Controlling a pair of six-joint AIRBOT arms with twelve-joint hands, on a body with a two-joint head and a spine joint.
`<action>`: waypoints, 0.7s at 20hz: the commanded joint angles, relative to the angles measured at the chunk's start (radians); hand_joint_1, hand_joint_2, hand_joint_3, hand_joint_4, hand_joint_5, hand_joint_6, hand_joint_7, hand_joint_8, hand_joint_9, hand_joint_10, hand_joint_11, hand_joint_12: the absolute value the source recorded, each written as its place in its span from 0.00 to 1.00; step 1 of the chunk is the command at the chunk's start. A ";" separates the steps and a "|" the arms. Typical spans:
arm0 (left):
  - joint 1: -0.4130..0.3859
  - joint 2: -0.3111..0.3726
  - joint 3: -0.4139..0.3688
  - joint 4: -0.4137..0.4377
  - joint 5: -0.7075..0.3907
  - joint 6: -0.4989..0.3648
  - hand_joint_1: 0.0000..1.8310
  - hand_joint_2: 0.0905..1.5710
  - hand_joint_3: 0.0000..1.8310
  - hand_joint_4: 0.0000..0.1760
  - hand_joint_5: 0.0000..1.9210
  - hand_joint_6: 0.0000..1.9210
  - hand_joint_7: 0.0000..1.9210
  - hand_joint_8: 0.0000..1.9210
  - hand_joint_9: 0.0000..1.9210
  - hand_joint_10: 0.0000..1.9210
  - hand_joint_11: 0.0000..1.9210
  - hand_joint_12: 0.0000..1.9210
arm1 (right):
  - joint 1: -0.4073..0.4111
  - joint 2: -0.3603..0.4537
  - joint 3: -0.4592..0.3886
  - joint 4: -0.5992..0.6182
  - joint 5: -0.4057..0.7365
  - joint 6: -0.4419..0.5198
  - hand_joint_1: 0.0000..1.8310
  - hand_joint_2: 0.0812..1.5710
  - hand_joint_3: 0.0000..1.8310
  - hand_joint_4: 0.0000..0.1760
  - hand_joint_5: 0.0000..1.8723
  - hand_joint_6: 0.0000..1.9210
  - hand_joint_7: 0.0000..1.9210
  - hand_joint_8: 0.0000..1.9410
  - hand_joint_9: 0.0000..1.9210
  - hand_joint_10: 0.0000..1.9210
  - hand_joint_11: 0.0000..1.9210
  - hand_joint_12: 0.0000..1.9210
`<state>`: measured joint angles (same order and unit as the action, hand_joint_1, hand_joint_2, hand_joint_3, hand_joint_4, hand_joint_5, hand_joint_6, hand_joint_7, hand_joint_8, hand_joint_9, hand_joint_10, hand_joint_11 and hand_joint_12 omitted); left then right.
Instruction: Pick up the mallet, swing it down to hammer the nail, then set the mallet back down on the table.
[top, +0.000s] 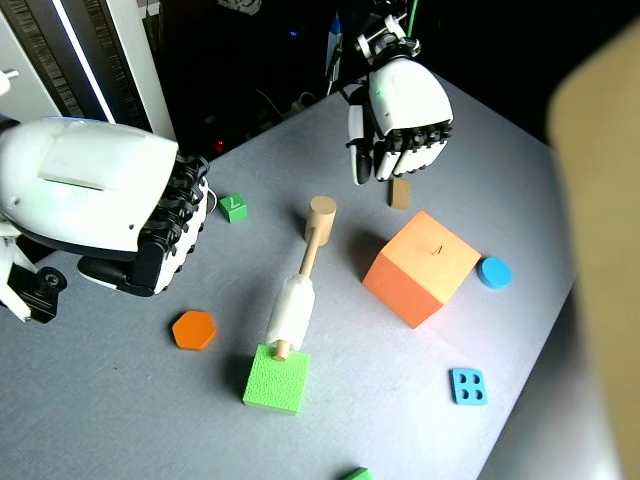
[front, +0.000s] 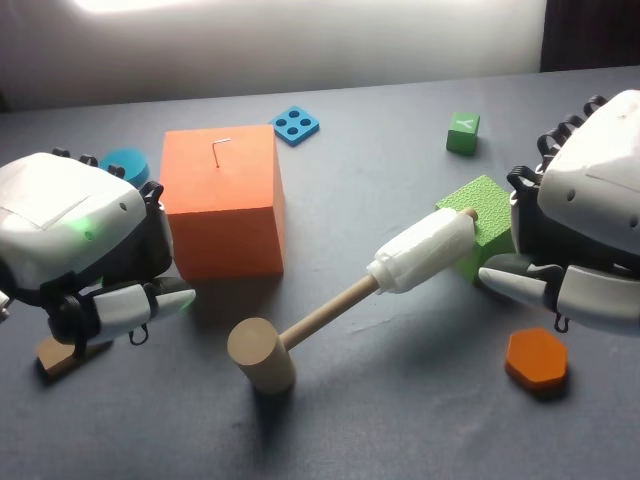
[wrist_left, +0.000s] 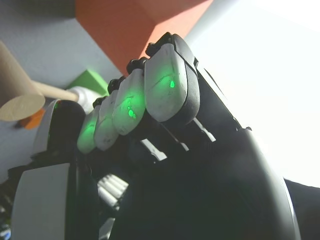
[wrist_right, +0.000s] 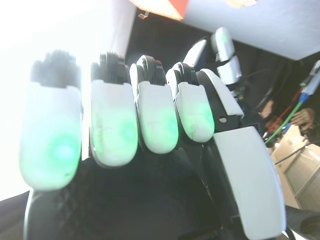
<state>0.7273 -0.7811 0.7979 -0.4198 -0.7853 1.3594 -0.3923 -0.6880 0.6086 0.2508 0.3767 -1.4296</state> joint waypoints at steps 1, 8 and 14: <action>-0.007 0.014 0.005 0.022 -0.103 -0.002 0.00 0.68 0.18 0.00 0.02 0.01 0.01 0.01 0.00 0.00 0.00 0.01 | 0.008 0.004 -0.002 -0.012 0.118 -0.019 0.13 0.69 0.21 0.00 0.05 0.03 0.07 0.04 0.04 0.13 0.00 0.47; -0.007 0.066 -0.004 0.022 -0.083 -0.017 0.00 0.77 0.01 0.00 0.00 0.00 0.00 0.00 0.00 0.00 0.00 0.00 | 0.005 0.001 0.002 -0.011 0.155 -0.050 0.10 0.82 0.00 0.00 0.06 0.00 0.07 0.00 0.04 0.03 0.00 0.26; -0.007 0.110 0.028 0.178 -0.020 -0.172 0.00 0.76 0.01 0.00 0.00 0.00 0.00 0.00 0.00 0.00 0.00 0.00 | 0.032 -0.039 0.098 -0.144 0.025 0.120 0.12 0.77 0.00 0.00 0.05 0.00 0.04 0.00 0.03 0.01 0.00 0.17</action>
<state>0.7273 -0.6788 0.8261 -0.2379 -0.7128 1.1820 -0.3771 -0.7322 0.7181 0.0841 0.3099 -1.2831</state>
